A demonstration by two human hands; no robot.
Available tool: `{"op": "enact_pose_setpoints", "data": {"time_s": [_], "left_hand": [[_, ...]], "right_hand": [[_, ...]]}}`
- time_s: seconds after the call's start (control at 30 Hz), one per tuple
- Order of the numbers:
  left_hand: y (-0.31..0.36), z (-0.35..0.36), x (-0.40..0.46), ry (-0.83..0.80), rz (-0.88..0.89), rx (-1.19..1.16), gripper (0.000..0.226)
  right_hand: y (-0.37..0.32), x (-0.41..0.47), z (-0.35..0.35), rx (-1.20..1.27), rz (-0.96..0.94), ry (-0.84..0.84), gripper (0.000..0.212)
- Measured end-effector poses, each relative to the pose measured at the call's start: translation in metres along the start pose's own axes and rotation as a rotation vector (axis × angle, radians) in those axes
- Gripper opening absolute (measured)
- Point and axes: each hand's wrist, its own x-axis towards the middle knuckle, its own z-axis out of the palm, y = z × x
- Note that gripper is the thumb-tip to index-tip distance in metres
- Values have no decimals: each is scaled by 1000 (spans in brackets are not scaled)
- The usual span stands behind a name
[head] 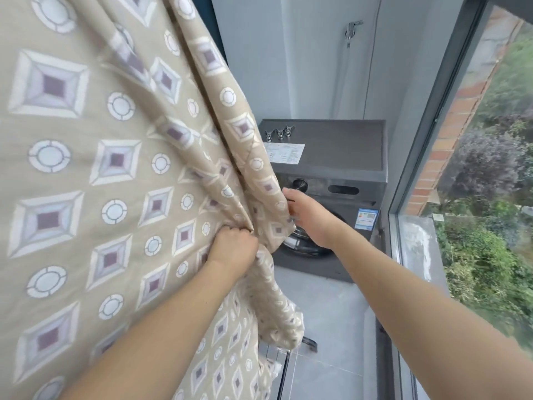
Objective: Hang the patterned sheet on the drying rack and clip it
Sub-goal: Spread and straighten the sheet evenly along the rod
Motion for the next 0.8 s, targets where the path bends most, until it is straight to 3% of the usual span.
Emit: {"op": "enact_pose_setpoints", "data": {"time_s": [0.07,0.13,0.23,0.33,0.4,0.53,0.6,0.67,0.73,0.8], "left_hand": [[1,-8,-10,-62,1,-90,45],[-4,-28,-21,33,-80,-195,47],[-30,-73,-37,385,-236,-155,37],[-69,-114,-54,707,-373,-19,30],[-96,-142,-68,788,-494,54,32],[-144,-202,-92,845,-775,87,45],[-162,-233,-102,780,-867,33,50],[-175,-252,-103,686,-884,-88,48],[-181,-258,-94,662,-839,-170,31],[-182,-260,-90,631,-819,-220,20]], "right_hand": [[-18,4,5,6,75,-8,80],[-37,9,8,-55,36,147,94],[-81,11,16,-92,-227,321,71],[-136,-2,40,-56,-423,238,51],[-169,-12,62,-138,-516,187,44],[-226,-21,106,-223,-621,218,65],[-250,-25,119,-185,-601,233,69],[-272,-27,124,-49,-473,194,64],[-289,-27,124,81,-361,147,56],[-300,-24,122,87,-326,135,39]]}}
